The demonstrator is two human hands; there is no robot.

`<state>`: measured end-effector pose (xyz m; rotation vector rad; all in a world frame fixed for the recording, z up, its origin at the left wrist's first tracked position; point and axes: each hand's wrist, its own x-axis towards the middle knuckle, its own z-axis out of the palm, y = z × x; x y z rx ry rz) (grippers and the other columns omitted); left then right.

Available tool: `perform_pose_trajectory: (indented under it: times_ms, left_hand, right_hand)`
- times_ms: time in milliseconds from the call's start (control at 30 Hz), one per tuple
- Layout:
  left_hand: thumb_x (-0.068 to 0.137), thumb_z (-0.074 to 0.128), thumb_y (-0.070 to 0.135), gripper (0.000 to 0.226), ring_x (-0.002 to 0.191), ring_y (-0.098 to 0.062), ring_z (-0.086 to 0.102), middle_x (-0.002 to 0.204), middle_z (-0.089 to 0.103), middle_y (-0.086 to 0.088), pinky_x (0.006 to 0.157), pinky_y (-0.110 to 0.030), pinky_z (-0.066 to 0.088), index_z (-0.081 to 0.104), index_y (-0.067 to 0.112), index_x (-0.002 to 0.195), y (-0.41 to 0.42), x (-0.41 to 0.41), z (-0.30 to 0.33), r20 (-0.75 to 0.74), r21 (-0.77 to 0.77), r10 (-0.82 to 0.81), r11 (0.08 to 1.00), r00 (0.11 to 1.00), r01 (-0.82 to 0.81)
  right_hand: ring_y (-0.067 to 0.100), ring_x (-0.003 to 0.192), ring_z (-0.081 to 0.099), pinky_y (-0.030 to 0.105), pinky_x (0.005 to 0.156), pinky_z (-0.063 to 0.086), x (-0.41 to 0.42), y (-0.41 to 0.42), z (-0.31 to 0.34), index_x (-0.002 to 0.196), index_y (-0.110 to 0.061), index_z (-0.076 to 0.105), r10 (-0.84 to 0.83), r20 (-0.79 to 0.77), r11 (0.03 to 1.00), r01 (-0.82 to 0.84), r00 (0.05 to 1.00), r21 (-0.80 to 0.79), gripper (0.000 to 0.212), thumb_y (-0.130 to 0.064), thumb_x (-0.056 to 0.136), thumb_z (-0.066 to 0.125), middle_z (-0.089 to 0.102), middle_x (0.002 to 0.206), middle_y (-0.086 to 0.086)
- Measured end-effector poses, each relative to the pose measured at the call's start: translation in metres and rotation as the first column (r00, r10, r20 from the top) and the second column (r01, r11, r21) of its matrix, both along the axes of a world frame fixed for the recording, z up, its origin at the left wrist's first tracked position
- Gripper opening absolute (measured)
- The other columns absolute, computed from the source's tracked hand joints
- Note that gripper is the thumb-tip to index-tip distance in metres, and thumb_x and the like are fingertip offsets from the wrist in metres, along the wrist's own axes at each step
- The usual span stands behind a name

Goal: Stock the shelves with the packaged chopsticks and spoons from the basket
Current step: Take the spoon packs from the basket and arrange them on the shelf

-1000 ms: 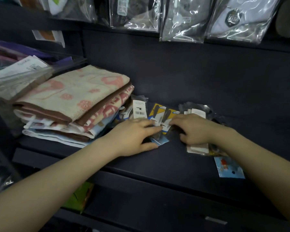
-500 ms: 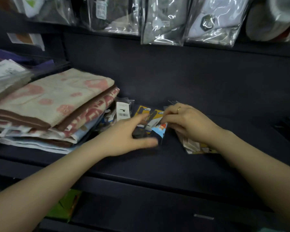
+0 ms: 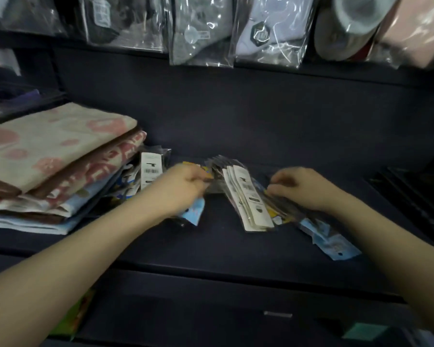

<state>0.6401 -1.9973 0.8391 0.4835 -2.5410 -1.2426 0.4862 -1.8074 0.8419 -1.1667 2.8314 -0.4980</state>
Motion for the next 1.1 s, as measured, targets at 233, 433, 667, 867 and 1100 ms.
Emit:
perform_pose_trajectory:
  times_ms: [233,433,667,867,1100]
  left_hand:
    - [0.085,0.038,-0.001,0.033,0.051,-0.008,0.048,0.062,0.055,0.002,0.052,-0.025,0.039,0.063,0.019,0.078,-0.005,0.023,0.009,-0.343,0.096,0.267,0.964,0.901,-0.249]
    - [0.071,0.036,0.013,0.019,0.048,-0.006,0.045,0.054,0.051,-0.007,0.045,-0.017,0.032,0.052,0.021,0.065,0.003,0.056,0.013,-0.511,-0.106,0.308,0.904,0.803,-0.414]
    - [0.082,0.045,0.033,0.012,0.069,-0.009,0.061,0.076,0.067,0.001,0.066,-0.022,0.047,0.057,0.036,0.083,0.014,0.051,-0.003,-0.488,-0.137,0.105,0.971,0.866,-0.195]
    - [0.094,0.045,0.026,0.027,0.064,0.000,0.055,0.075,0.059,0.013,0.062,-0.015,0.043,0.055,0.025,0.119,0.034,0.009,-0.025,-0.178,-0.287,-0.170,0.951,0.969,0.114]
    - [0.094,0.041,0.031,0.039,0.106,-0.020,0.051,0.110,0.060,-0.004,0.090,-0.033,0.041,0.044,0.022,0.133,0.048,-0.015,-0.034,0.008,-0.592,-0.255,0.778,0.967,0.210]
  right_hand:
    - [0.016,0.099,0.050,0.023,0.084,0.036,0.001,-0.031,-0.019,0.130,-0.026,0.052,0.144,0.034,0.989,-0.145,0.989,0.025,0.038,-0.023,0.092,0.050,0.055,0.106,0.003]
    - [0.016,0.092,0.052,0.022,0.078,0.037,0.003,-0.059,-0.014,0.140,-0.022,0.040,0.193,0.059,0.981,-0.193,0.979,0.002,0.048,-0.013,0.093,0.043,0.059,0.115,0.005]
    - [0.020,0.124,0.050,0.030,0.103,0.038,0.021,-0.081,-0.015,0.143,-0.024,0.035,0.228,0.205,0.968,-0.200,0.952,-0.150,0.059,-0.037,0.090,0.056,0.050,0.139,0.002]
    - [0.009,0.072,0.056,0.024,0.068,0.046,0.005,-0.053,-0.013,0.109,-0.018,0.052,0.199,0.359,0.980,-0.177,0.912,-0.092,0.037,-0.017,0.077,0.070,0.061,0.084,-0.003]
    - [0.026,0.077,0.067,0.038,0.068,0.054,-0.007,-0.008,-0.006,0.082,0.001,0.070,0.001,0.138,0.997,-0.012,0.990,0.080,0.025,-0.019,0.068,0.065,0.072,0.081,0.015]
